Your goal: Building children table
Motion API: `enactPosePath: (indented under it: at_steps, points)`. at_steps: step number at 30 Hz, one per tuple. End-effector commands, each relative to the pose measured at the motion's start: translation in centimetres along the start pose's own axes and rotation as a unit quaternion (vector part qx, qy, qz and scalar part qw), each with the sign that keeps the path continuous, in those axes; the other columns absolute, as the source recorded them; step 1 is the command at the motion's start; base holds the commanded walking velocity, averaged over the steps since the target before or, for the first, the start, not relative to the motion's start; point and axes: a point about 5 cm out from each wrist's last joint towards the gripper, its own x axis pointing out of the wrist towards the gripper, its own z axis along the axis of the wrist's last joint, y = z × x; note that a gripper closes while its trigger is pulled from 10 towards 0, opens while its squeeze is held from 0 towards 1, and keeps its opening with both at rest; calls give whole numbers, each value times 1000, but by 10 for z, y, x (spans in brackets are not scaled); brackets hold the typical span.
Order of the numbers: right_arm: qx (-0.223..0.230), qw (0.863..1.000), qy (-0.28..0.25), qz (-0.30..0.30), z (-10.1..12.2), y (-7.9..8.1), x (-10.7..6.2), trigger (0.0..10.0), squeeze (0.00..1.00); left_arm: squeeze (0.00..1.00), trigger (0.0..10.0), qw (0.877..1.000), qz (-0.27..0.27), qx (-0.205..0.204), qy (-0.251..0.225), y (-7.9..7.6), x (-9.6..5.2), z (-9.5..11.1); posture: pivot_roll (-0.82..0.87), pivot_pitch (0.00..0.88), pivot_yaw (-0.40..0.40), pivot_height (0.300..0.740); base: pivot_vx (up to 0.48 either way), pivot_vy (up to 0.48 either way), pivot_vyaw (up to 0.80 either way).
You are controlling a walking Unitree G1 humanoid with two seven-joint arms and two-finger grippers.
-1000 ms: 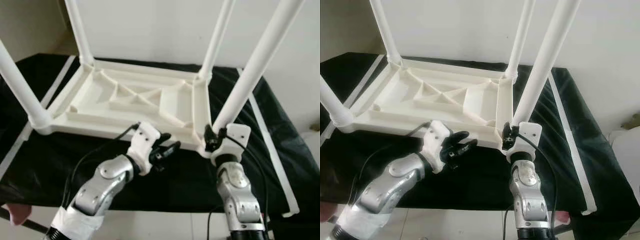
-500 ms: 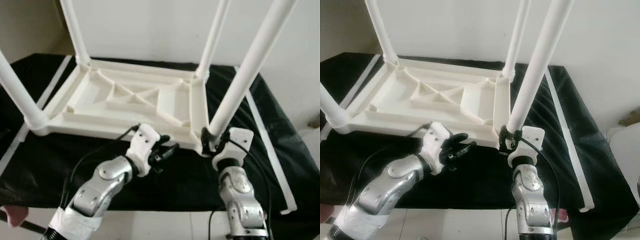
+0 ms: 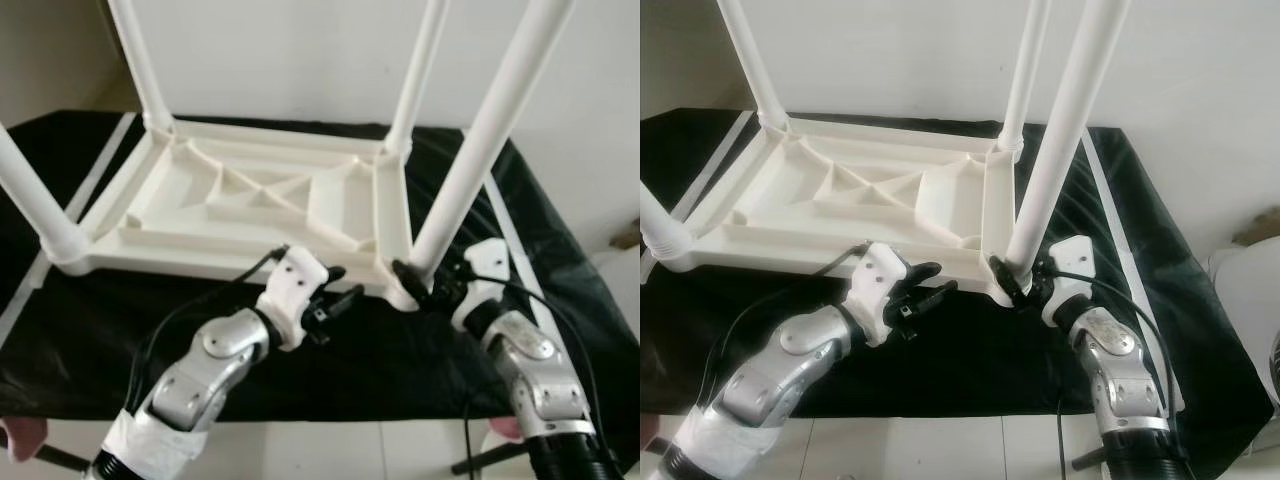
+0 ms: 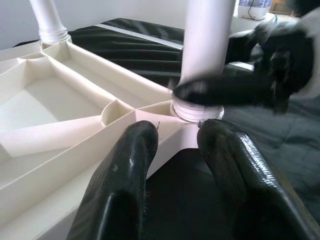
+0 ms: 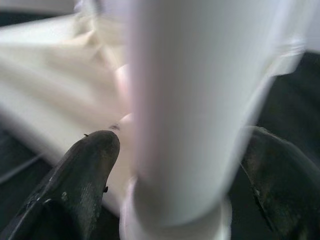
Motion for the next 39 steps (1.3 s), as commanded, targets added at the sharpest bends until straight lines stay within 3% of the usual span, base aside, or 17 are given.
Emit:
enactPosePath:
  at_steps: [1,2,4,5,13,14,18,25,27,28,30,31,35,36,39]
  points:
    - [-7,1000,8,27,-5,1,3,3843,0,0,10000,1000,-29,8,9,-4,1,-3,-83,111,-2,740,0,0,0]
    - [-3,999,8,35,-5,1,4,2235,0,0,10000,1000,-27,10,8,-3,1,-3,-82,110,-1,740,0,0,0]
    - [-1,999,7,39,-6,1,5,2235,0,0,10000,1000,-26,11,8,-3,1,-2,-82,110,-1,740,0,0,0]
    - [-6,999,6,41,-6,1,7,0,0,0,10000,1000,-25,11,7,-3,1,-2,-78,110,-2,740,0,0,0]
    - [-9,999,2,54,-7,-5,8,0,0,0,10000,1000,-16,15,6,-2,0,-2,-72,119,-10,740,0,0,0]
    - [1,999,-4,40,-6,-7,7,10000,0,0,10000,1000,-15,15,6,-3,0,-2,-73,120,-11,740,0,0,0]
    - [35,999,-23,-10,-2,-6,3,10000,0,0,10000,1000,-13,12,5,-4,-1,-3,-81,123,-18,740,0,0,0]
    - [44,994,-17,-96,-2,-7,0,10000,0,0,10000,1000,-14,9,6,-5,-1,-4,-91,121,-22,740,0,0,0]
    - [51,983,-16,-177,-1,-3,-3,10000,0,0,10000,1000,-15,7,6,-6,0,-5,-100,120,-26,740,0,0,0]
    - [51,983,-16,-177,-1,-3,-3,10000,0,0,10000,1000,-15,7,6,-6,0,-5,-100,120,-26,740,0,0,0]
    - [57,970,-7,-237,-2,2,-6,10000,0,0,10000,1000,-16,5,5,-6,0,-5,-100,118,-29,740,0,0,0]
    - [57,970,-7,-237,-2,2,-6,10000,0,0,10000,1000,-16,5,5,-6,0,-5,-100,118,-29,740,0,0,0]
    - [95,941,9,-325,-7,27,-3,10000,0,0,10000,1000,-16,2,4,-7,1,-6,-96,116,-38,740,0,0,0]
    - [95,941,9,-325,-7,27,-3,10000,0,0,10000,1000,-16,2,4,-7,1,-6,-96,116,-38,740,0,0,0]
    - [121,922,14,-367,-7,39,-1,10000,0,0,10000,1000,-14,0,3,-8,1,-6,-88,114,-40,740,0,0,0]
